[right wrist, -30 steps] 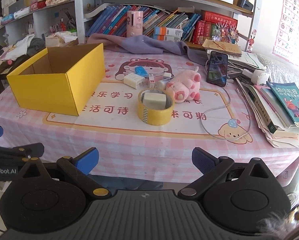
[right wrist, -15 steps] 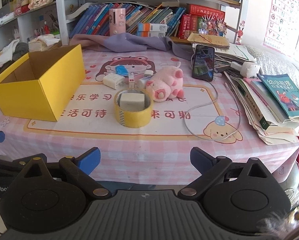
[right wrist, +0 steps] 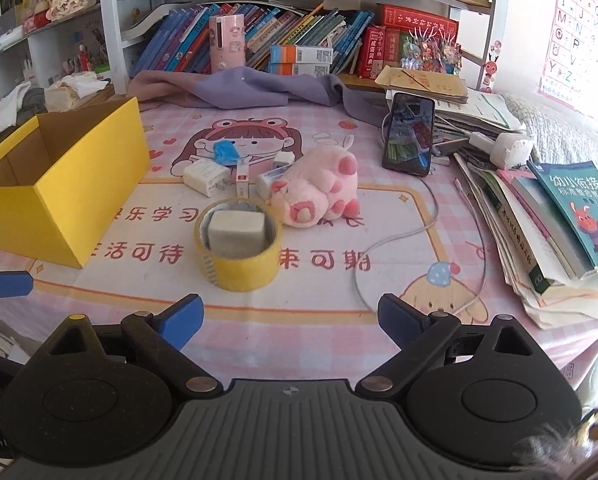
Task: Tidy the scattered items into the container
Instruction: 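Grasp the pink plush pig with the right tool while the left tool approaches the yellow tape roll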
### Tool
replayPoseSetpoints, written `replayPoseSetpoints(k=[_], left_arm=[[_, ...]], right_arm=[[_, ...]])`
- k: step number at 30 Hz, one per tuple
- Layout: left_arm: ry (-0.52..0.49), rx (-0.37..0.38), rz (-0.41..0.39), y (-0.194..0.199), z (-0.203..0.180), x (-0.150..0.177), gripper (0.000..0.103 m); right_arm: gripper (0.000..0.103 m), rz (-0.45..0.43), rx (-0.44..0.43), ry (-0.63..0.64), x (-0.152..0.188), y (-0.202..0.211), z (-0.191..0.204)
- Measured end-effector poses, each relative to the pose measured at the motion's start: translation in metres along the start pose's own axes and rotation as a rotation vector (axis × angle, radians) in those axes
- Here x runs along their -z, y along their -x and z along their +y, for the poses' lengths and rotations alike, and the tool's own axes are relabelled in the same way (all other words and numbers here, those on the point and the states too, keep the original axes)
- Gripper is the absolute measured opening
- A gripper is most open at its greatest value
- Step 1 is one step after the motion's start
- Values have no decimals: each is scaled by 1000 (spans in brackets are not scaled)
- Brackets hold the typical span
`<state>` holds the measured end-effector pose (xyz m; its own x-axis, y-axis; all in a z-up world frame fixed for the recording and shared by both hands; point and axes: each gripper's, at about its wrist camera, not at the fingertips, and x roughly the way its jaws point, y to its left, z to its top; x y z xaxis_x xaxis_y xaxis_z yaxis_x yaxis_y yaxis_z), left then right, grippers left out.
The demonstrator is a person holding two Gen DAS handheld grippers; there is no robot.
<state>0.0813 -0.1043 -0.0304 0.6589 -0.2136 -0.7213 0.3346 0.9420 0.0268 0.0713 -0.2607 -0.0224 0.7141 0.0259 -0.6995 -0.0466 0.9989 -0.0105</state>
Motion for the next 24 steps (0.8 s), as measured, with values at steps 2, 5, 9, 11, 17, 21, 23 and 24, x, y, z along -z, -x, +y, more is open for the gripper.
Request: replayPoseSetpoints(k=[2, 5, 9, 11, 17, 21, 23, 24], left_arm=[[10, 1, 5, -9, -3, -7, 101], [20, -1, 15, -25, -9, -19, 101], [17, -7, 11, -41, -18, -34, 101], [10, -14, 7, -49, -24, -40, 101], [32, -37, 27, -73, -34, -55, 101], [59, -51, 40, -90, -35, -64, 101], [65, -53, 43, -99, -36, -68, 101], [66, -53, 48, -103, -37, -69, 101]], right_arm=[[95, 5, -5, 8, -7, -8, -7], [95, 15, -17, 18, -18, -22, -18], [95, 25, -40, 34, -33, -41, -33], [95, 31, -52, 42, -39, -51, -40], [95, 53, -87, 68, -56, -79, -57], [95, 68, -112, 84, -68, -99, -64], [96, 75, -123, 91, -74, -109, -67], [96, 79, -127, 96, -77, -114, -68]])
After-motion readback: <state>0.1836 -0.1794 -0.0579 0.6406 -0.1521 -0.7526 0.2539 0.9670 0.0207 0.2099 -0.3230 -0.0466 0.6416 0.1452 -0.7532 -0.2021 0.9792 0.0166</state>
